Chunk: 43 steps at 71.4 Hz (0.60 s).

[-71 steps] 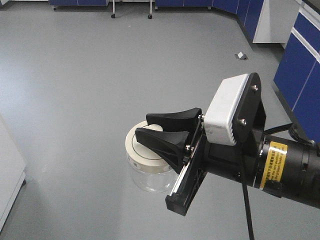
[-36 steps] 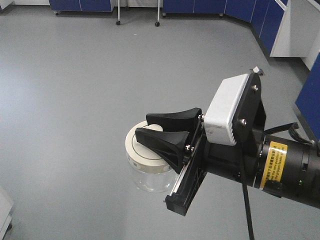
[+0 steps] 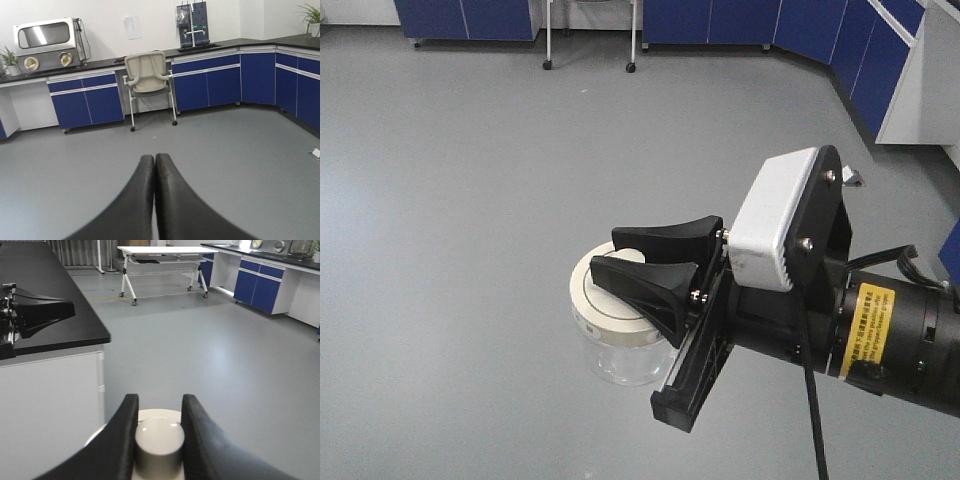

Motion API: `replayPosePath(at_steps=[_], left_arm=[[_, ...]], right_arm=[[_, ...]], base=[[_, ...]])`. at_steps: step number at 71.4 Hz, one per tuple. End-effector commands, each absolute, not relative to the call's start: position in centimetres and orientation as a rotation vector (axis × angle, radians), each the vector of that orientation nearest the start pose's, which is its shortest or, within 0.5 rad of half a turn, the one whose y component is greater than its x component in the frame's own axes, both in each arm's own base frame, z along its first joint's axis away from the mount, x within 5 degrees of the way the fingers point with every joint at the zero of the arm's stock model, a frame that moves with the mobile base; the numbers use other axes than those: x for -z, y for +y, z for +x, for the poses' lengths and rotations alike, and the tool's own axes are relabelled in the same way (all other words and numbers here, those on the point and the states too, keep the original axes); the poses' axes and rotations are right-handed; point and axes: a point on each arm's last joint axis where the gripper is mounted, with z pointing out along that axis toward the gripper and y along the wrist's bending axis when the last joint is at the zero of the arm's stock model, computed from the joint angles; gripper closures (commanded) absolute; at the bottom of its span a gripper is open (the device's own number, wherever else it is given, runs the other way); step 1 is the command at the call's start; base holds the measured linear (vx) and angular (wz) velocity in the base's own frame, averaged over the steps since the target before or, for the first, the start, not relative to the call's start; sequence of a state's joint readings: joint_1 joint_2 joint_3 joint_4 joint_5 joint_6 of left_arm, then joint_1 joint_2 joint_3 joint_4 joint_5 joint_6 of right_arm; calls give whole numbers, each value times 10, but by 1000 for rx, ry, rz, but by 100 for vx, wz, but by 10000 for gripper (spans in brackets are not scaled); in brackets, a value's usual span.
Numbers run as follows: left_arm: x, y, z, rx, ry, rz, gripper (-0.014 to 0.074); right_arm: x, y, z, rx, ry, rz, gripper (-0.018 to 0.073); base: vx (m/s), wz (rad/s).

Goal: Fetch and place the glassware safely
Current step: 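Keep holding the jar in the right gripper while driving across the lab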

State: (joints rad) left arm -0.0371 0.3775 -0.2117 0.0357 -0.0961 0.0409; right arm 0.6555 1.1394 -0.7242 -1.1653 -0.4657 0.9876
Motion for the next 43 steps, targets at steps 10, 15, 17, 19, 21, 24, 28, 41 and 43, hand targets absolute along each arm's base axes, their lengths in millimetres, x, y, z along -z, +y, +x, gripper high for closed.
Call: replayPosePath(at_steps=[10,15,17,19,21,24,28,41,43], left_arm=[[-283,-4,94,-17,1455,79,603],[-283,-4,94,-17,1455,79,603],[-283,-4,94,-17,1455,79,603],[-283,-4,94,-17,1455,79,603],[-283,-4,94,-17,1455,79,603],[-283,-4,94,-17,1455,79,603],[-283,-4,94,-17,1455,79,603],[-283,-4,94,-17,1455,79,603],[-283,-4,94,-17,1455,79,603]], right_arm=[[-345,178,165,-799,1372,-933,559],[-345,178,165,-799,1372,-933,559],[-345,178,165,-799,1372,-933,559],[-345,178,165,-799,1372,-933,559],[-345,178,165,-799,1372,-933,559],[-345,178,165,-799,1372,-933,559],[-345,178,165,-799,1372,-933,559],[-345,178,165,-799,1372,-933,559],[-345,178,165,-799,1372,-933,559]], base=[[54,-9],[53,-9],[53,-8],[53,-7],[54,-7],[54,-7],[55,-6],[56,-3],[57,-3]])
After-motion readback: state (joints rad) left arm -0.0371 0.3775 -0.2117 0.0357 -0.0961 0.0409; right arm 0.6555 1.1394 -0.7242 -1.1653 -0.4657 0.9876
